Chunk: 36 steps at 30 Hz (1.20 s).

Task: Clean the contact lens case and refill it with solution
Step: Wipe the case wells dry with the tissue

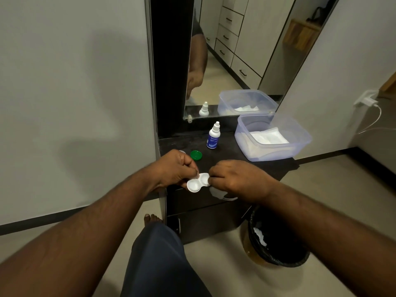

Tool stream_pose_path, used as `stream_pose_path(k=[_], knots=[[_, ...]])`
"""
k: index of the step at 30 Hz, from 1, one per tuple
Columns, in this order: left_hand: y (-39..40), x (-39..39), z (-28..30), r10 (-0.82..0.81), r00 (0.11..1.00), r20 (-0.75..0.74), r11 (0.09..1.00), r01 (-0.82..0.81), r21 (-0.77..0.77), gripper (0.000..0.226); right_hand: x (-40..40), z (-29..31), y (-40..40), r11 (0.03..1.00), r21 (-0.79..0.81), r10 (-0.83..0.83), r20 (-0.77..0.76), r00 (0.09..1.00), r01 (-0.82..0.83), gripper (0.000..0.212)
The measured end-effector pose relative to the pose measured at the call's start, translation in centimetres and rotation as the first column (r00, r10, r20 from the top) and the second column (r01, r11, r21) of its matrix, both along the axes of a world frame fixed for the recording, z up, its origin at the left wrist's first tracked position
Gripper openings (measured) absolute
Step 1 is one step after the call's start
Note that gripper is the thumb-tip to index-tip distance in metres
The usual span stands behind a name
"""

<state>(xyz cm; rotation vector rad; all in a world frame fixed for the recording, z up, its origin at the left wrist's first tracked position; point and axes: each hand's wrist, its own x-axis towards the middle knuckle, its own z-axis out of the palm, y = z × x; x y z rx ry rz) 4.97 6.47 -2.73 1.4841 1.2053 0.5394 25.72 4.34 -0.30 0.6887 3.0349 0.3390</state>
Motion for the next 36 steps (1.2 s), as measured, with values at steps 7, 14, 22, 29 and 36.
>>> stream_pose_path(k=[7,14,22,29,36], knots=[[-0.3,0.0,0.0,0.023,1.000,0.020,1.000,-0.023,0.014,0.009,-0.1,-0.5,-0.2,1.000,-0.015,-0.023,-0.174,0.985,0.021,0.019],[-0.9,-0.3,-0.2,0.042,0.996,0.076,0.999,-0.044,0.026,0.007,-2.8,-4.3,-3.2,0.890,-0.334,-0.455,-0.647,0.611,0.309,0.011],[-1.4,-0.8,-0.1,0.017,0.992,0.125,0.999,-0.021,0.031,0.004,-5.6,-3.0,-3.8,0.492,-0.804,-0.859,-0.511,0.034,0.334,0.009],[-1.3,-0.3,0.1,0.051,0.992,0.111,0.998,-0.055,0.034,0.006,-6.5,-3.0,-3.9,0.513,-0.755,-0.828,-0.560,0.005,0.409,0.009],[-1.3,-0.3,0.4,0.057,0.994,0.090,0.998,-0.059,0.028,0.005,-3.9,-2.5,-3.3,0.659,-0.639,-0.752,-0.540,0.378,0.398,0.008]])
